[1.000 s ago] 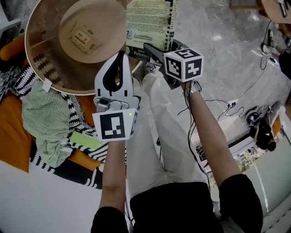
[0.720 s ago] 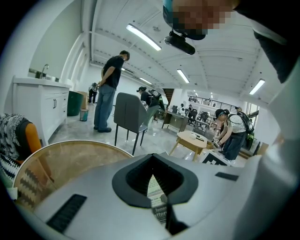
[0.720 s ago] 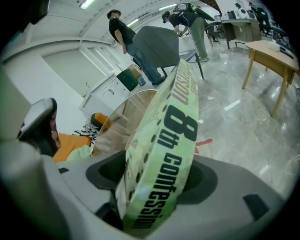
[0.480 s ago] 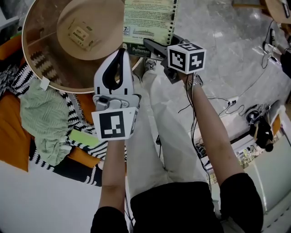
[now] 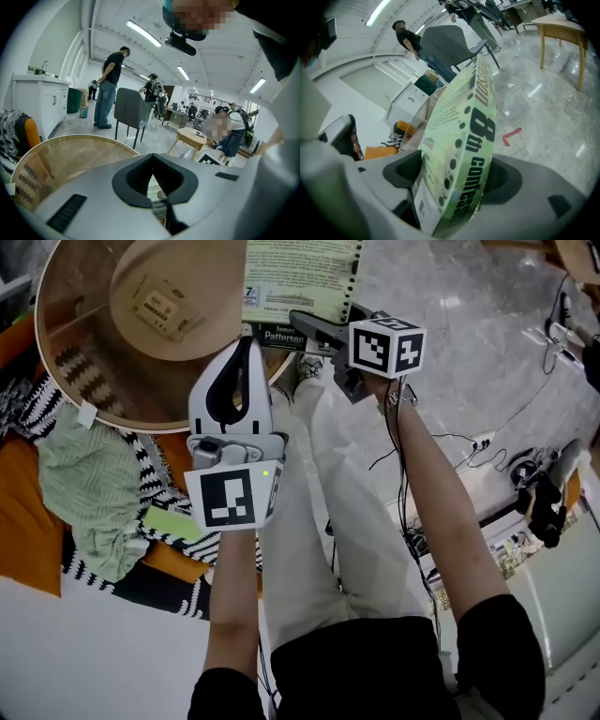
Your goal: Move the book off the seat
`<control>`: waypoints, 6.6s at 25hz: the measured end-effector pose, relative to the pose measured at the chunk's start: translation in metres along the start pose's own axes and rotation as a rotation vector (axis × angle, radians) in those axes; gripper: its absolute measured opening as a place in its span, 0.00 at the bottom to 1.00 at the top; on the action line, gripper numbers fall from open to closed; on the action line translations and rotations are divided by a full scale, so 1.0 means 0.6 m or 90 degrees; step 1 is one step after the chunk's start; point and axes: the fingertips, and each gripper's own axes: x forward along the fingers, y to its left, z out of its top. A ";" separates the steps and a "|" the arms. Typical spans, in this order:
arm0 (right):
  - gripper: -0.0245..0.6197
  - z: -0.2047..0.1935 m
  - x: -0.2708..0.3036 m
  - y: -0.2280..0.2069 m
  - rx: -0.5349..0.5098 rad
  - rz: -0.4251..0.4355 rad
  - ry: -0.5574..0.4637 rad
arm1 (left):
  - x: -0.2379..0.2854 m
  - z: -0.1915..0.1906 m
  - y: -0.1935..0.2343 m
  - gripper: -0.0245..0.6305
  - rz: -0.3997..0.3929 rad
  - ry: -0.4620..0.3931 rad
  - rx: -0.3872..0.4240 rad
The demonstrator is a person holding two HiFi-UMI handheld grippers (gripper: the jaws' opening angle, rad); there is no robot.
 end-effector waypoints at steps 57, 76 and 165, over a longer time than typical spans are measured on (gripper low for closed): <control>0.79 0.027 -0.032 0.020 -0.030 -0.094 -0.115 | -0.036 -0.018 0.002 0.05 -0.037 0.014 0.013; 0.78 0.082 -0.165 0.242 -0.096 0.014 -0.221 | -0.103 0.047 -0.010 0.05 -0.024 -0.026 0.027; 0.06 0.283 -0.807 0.964 -0.456 0.208 -0.535 | -0.564 0.721 -0.276 0.05 0.025 -0.361 0.116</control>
